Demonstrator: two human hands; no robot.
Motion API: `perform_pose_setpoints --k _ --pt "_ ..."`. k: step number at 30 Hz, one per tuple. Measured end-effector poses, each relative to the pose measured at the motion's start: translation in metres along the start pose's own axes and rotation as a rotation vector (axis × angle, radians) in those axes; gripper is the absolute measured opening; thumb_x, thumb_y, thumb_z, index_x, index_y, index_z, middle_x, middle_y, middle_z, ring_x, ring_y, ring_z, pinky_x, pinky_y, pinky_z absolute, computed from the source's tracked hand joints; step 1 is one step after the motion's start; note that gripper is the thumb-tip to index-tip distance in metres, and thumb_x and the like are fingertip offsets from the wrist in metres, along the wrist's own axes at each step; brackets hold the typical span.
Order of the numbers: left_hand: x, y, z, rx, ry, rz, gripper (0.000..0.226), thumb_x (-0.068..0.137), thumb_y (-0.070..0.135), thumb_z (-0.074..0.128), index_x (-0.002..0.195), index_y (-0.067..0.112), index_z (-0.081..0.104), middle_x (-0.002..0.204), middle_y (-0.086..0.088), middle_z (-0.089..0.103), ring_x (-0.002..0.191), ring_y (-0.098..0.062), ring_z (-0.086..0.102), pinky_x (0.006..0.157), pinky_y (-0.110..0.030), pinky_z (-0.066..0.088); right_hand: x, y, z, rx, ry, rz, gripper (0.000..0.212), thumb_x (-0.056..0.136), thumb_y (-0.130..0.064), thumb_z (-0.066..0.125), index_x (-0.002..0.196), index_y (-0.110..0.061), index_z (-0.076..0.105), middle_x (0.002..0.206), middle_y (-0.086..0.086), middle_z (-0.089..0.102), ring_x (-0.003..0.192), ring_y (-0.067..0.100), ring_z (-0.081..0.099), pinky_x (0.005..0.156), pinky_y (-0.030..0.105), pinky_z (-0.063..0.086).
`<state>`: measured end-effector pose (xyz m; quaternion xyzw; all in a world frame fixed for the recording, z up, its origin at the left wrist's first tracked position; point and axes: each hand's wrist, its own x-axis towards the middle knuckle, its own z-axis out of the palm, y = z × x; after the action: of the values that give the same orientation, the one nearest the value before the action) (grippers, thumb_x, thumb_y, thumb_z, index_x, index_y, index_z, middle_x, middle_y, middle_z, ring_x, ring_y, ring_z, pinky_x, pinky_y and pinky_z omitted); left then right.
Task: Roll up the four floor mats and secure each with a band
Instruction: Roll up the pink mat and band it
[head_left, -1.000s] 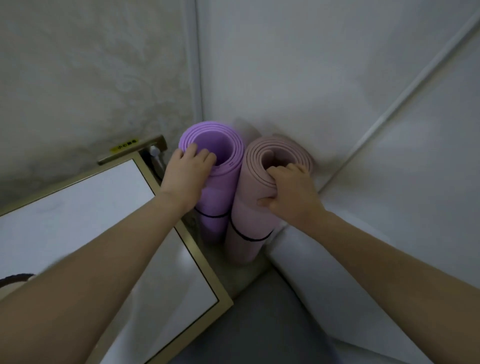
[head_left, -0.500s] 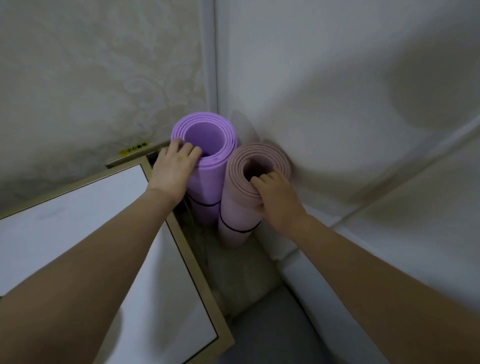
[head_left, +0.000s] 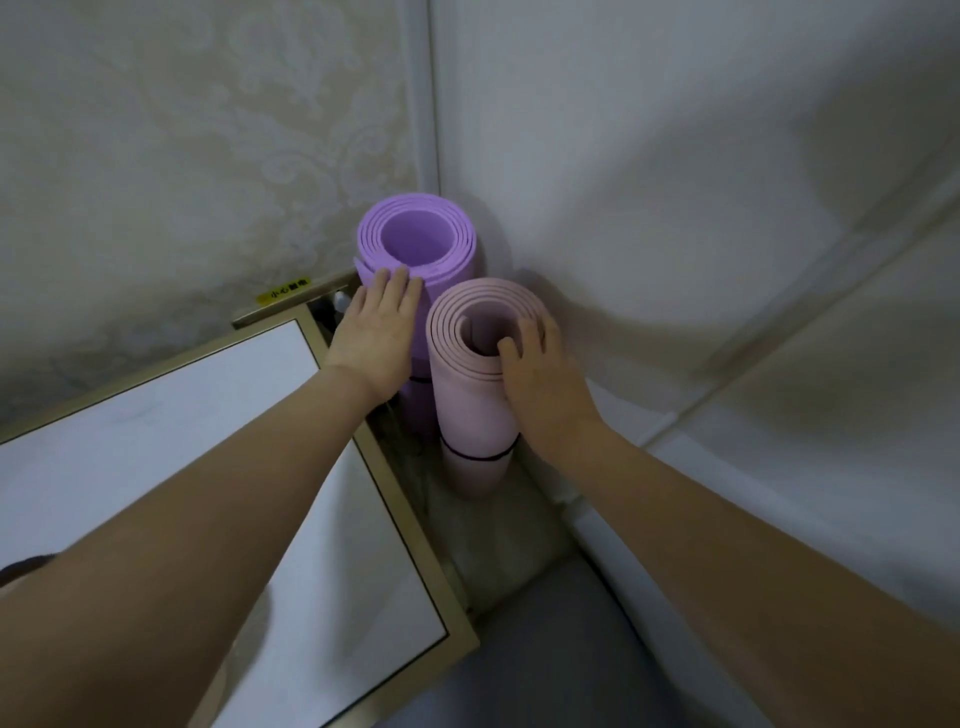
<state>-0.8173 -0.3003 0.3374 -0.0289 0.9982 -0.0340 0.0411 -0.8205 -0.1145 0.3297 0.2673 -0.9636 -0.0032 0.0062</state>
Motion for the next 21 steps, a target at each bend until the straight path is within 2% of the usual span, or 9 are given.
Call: perform_pose_setpoints --k 3,4,7,9,11,13,16,18,21 --pt "-0.033 0.005 -0.002 0.009 0.061 -0.03 0.06 0.084 0.009 0.054 0.14 0.009 0.032 0.144 -0.018 0.031 0.131 -0.034 0.03 0.105 -0.042 0.029 -0.016 -0.008 -0.002 0.044 -0.036 -0.01 0.048 0.095 -0.002 0.038 0.142 0.002 0.03 0.152 0.028 0.016 0.143 0.042 0.01 0.114 0.044 0.027" --pt "-0.046 0.006 -0.001 0.019 0.063 -0.03 0.052 0.084 0.01 0.054 0.134 0.01 0.038 0.137 -0.017 0.037 0.124 -0.034 0.035 0.099 -0.041 0.032 -0.024 -0.012 -0.003 0.04 -0.03 -0.007 0.048 0.096 -0.001 0.032 0.144 0.003 0.027 0.151 0.029 0.017 0.142 0.042 0.014 0.115 0.043 0.027" --pt "-0.091 0.009 0.006 0.012 0.039 -0.014 0.04 0.087 0.012 0.052 0.126 0.011 0.043 0.125 -0.013 0.043 0.114 -0.031 0.04 0.092 -0.038 0.033 -0.052 -0.029 -0.003 0.106 0.084 -0.042 0.05 0.084 -0.008 0.029 0.127 0.004 0.051 0.13 0.026 0.052 0.119 0.039 0.053 0.096 0.039 0.048" --pt "-0.124 0.01 0.014 -0.003 0.005 -0.002 0.039 0.088 0.013 0.05 0.126 0.012 0.044 0.122 -0.011 0.044 0.113 -0.029 0.041 0.091 -0.036 0.033 -0.082 -0.046 0.004 0.161 0.013 -0.165 0.05 0.087 -0.009 0.037 0.136 0.0 0.041 0.137 0.018 0.045 0.126 0.033 0.045 0.104 0.036 0.039" --pt "-0.162 0.011 0.023 -0.026 -0.051 0.013 0.04 0.089 0.014 0.046 0.128 0.012 0.042 0.122 -0.011 0.044 0.112 -0.029 0.041 0.09 -0.034 0.033 -0.115 -0.064 0.018 0.232 -0.191 -0.239 0.053 0.093 -0.008 0.041 0.145 -0.005 0.029 0.15 0.013 0.031 0.138 0.029 0.028 0.113 0.034 0.023" --pt "-0.203 0.013 0.03 -0.078 -0.116 0.037 0.041 0.091 0.016 0.043 0.131 0.01 0.041 0.123 -0.011 0.043 0.113 -0.029 0.042 0.089 -0.034 0.033 -0.15 -0.083 0.034 0.127 -0.332 -0.294 0.054 0.099 -0.015 0.038 0.149 -0.008 0.019 0.156 0.011 0.019 0.143 0.03 0.016 0.117 0.039 0.016" --pt "-0.268 0.014 0.043 -0.139 -0.202 0.08 0.043 0.096 0.027 0.04 0.137 0.013 0.037 0.132 -0.011 0.042 0.118 -0.029 0.041 0.094 -0.035 0.035 -0.196 -0.109 0.061 0.101 -0.526 -0.242 0.056 0.102 -0.027 0.032 0.151 -0.014 0.011 0.159 0.009 0.007 0.145 0.035 0.005 0.118 0.044 0.012" --pt "-0.306 0.011 0.053 -0.117 -0.272 0.088 0.045 0.098 0.034 0.038 0.139 0.017 0.034 0.14 -0.009 0.036 0.123 -0.028 0.038 0.098 -0.037 0.034 -0.22 -0.122 0.063 0.079 -0.547 -0.223 0.059 0.101 -0.03 0.033 0.152 -0.014 0.006 0.16 0.009 0.003 0.146 0.035 -0.001 0.118 0.044 0.01" --pt "-0.347 0.001 0.066 -0.096 -0.418 0.112 0.049 0.095 0.025 0.044 0.141 0.016 0.028 0.147 -0.009 0.025 0.128 -0.027 0.032 0.095 -0.038 0.036 -0.243 -0.138 0.048 0.144 -0.589 -0.152 0.061 0.102 -0.023 0.035 0.152 -0.016 0.001 0.16 0.007 -0.005 0.146 0.029 -0.004 0.119 0.038 0.006"
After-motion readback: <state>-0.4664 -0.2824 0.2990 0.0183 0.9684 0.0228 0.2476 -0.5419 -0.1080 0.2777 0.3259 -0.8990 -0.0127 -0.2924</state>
